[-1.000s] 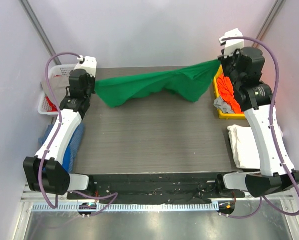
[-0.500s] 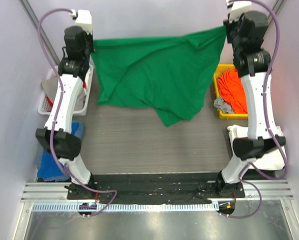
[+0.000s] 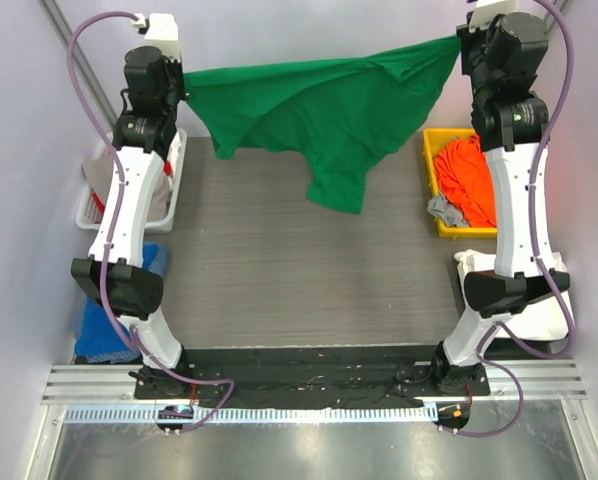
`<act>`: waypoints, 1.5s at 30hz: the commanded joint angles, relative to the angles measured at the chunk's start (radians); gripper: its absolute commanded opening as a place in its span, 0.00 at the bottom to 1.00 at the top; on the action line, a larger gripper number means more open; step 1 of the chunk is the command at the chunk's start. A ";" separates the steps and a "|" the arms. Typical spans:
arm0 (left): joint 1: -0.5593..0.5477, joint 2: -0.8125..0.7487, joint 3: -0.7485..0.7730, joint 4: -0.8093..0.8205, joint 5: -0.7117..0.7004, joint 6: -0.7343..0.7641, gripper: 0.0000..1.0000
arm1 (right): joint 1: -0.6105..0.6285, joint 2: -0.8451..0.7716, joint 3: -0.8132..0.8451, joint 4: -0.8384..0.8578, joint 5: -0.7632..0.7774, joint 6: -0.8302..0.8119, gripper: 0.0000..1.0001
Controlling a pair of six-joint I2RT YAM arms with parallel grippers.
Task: Fold and stack the t-shirts
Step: Flatten the tshirt out
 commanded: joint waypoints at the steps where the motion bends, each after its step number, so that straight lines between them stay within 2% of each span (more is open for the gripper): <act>1: 0.020 -0.159 -0.060 0.089 -0.047 0.014 0.00 | -0.021 -0.149 -0.019 0.112 0.049 0.021 0.01; 13: 0.020 -0.472 -0.255 0.044 -0.006 -0.003 0.00 | -0.021 -0.410 -0.214 0.029 0.026 0.053 0.01; 17: 0.020 -0.545 -0.344 0.040 0.005 0.000 0.00 | -0.021 -0.479 -0.271 0.004 0.020 0.062 0.01; 22: 0.022 -0.561 -0.369 0.064 -0.023 0.014 0.00 | -0.021 -0.494 -0.286 0.006 0.032 0.059 0.01; 26: 0.020 -0.500 -0.324 0.093 -0.053 0.017 0.00 | -0.021 -0.439 -0.247 0.020 0.051 0.051 0.01; 30: 0.022 -0.362 -0.252 0.132 -0.086 0.018 0.00 | -0.021 -0.360 -0.193 0.043 0.064 0.050 0.01; 37: 0.029 -0.100 0.037 0.080 -0.118 0.008 0.00 | -0.033 -0.159 0.022 0.078 0.081 0.030 0.01; 41: 0.031 -0.035 0.148 0.066 -0.121 0.009 0.00 | -0.035 -0.093 0.121 0.125 0.080 0.025 0.01; 45: 0.037 -0.013 0.199 0.060 -0.129 0.015 0.00 | -0.035 -0.118 0.094 0.217 0.077 0.018 0.01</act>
